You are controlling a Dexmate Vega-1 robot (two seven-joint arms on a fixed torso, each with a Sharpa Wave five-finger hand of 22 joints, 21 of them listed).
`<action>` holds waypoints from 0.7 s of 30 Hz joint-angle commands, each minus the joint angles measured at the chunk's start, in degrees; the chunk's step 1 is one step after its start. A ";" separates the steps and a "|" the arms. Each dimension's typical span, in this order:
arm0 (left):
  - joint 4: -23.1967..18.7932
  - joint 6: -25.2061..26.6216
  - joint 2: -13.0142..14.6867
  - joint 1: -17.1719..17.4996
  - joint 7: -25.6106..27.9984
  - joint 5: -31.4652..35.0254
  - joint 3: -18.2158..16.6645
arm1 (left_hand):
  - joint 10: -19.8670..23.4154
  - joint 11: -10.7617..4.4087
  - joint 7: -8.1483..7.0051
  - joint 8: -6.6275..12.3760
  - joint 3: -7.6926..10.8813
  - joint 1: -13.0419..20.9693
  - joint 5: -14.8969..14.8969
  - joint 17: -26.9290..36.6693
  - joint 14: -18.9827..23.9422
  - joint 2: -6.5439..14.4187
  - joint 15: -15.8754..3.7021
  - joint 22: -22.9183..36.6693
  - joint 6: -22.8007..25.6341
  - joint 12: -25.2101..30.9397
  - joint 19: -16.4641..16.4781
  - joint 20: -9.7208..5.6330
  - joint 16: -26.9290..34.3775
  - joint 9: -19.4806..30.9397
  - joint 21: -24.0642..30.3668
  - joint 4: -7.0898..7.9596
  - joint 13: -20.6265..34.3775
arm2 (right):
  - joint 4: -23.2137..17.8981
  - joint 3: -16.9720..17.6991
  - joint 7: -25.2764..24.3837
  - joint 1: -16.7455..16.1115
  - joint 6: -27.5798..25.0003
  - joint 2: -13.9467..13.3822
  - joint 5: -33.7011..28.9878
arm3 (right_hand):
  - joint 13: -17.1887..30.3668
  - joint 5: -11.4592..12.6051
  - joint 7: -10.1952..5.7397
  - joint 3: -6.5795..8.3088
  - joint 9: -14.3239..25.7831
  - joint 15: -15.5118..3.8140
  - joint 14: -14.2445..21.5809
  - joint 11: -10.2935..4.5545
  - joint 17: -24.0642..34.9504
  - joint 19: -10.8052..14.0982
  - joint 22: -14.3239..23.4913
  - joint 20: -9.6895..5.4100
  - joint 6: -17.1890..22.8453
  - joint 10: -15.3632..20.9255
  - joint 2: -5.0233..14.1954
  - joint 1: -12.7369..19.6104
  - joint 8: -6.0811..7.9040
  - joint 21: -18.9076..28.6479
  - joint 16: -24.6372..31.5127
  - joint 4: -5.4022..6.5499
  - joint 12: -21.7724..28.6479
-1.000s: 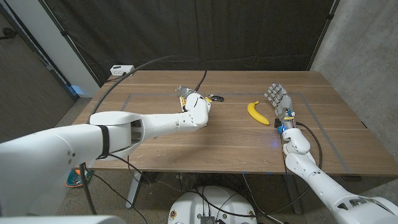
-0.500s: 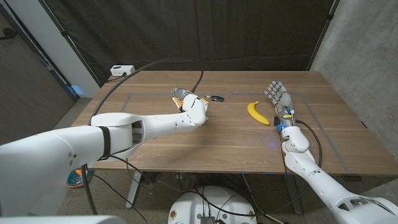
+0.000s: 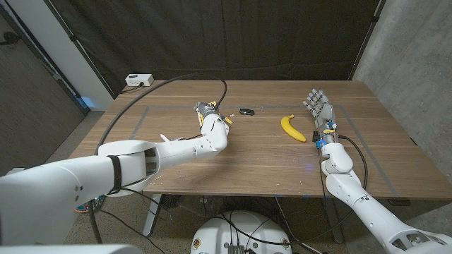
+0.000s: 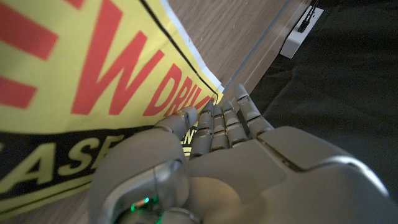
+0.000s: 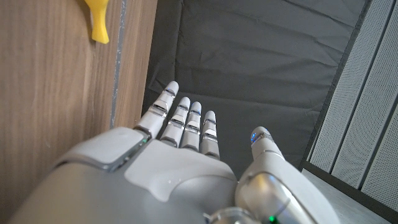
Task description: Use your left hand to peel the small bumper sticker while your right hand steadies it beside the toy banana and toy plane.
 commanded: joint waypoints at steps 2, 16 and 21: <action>-6.81 1.93 2.73 9.18 31.10 -8.07 -12.17 | 18.44 -15.84 -9.72 8.33 -5.68 12.23 0.42 0.16 6.34 -8.53 -7.25 0.18 39.35 0.82 2.03 -0.32 0.66 11.01 1.67 -5.58 0.09 | -3.69 0.03 -2.05 -0.96 -0.88 -0.79 -1.56 | 0.07 0.24 0.25 0.10 0.12 0.00 0.33 0.03 0.07 0.29 0.18 0.00 0.63 0.41 -0.10 -0.65 0.35 0.36 0.06 0.29 0.28; -19.75 -10.53 5.21 17.70 48.68 -20.50 -27.90 | 12.49 -12.05 -10.12 11.37 -8.95 9.93 -0.97 2.89 1.34 0.48 -2.45 0.99 23.93 -3.03 -0.48 2.31 0.85 21.86 4.67 -0.46 2.77 | -5.43 0.02 -2.09 -1.03 -2.12 -1.37 -1.58 | 0.07 0.28 0.31 0.21 0.12 -0.12 0.22 -0.10 0.04 0.29 0.18 -0.05 0.71 0.43 -0.10 -0.71 0.31 0.29 -0.14 0.23 0.19; -22.06 -13.02 5.28 19.59 52.01 -22.69 -30.41 | 12.94 -11.75 -10.31 13.35 -8.06 9.59 -0.41 3.37 1.48 1.32 -2.44 1.31 22.30 -2.83 -0.45 2.20 1.23 24.60 5.73 0.84 3.66 | -5.68 0.09 -1.74 -0.98 -2.11 -1.51 -1.41 | 0.07 0.29 0.27 0.23 0.12 -0.21 0.23 -0.14 0.03 0.26 0.18 -0.03 0.70 0.45 -0.11 -0.73 0.29 0.26 -0.18 0.20 0.17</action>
